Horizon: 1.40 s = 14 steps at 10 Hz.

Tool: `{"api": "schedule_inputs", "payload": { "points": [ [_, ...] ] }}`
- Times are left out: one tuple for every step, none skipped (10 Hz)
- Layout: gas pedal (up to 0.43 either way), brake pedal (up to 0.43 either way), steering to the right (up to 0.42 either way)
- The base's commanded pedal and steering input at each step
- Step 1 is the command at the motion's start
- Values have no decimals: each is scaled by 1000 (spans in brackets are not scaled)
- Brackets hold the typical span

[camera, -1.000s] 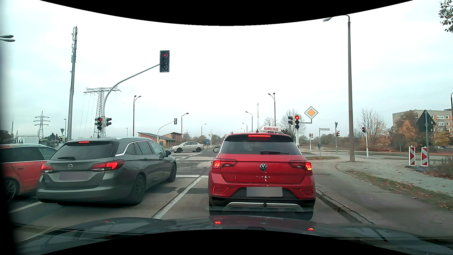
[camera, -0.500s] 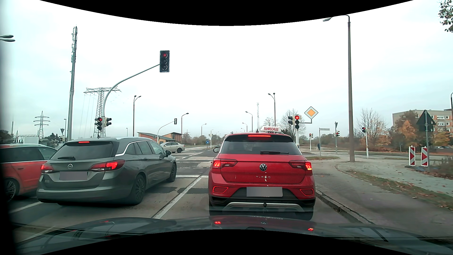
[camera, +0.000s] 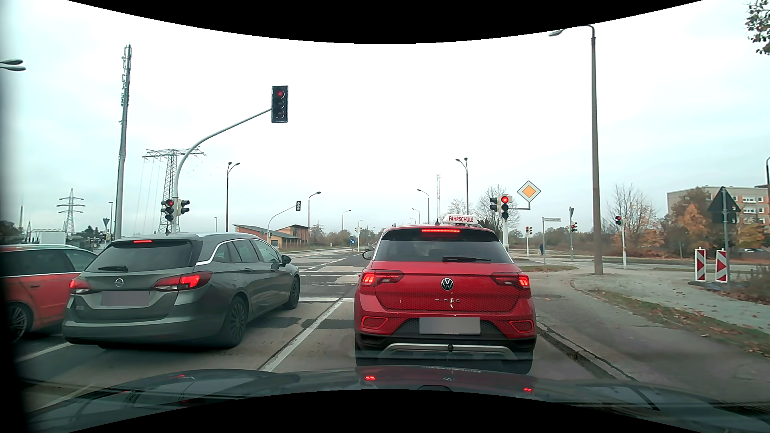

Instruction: Follow the waypoints while adhering to traffic rules and regulations

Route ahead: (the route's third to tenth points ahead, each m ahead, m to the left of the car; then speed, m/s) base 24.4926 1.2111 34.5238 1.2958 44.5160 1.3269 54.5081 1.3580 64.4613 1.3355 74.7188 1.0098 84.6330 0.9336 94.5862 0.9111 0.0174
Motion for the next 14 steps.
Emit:
{"api": "schedule_inputs", "payload": {
  "points": [
    [0,354,-5],
    [0,354,-6],
    [0,354,-6],
    [0,354,-6],
    [0,354,-6],
    [0,354,-5],
    [0,354,-6],
    [0,354,-6],
    [0,354,-5],
    [0,354,-5],
    [0,354,-6],
    [0,354,-6],
    [0,354,-6],
    [0,354,-5]
  ]
}}
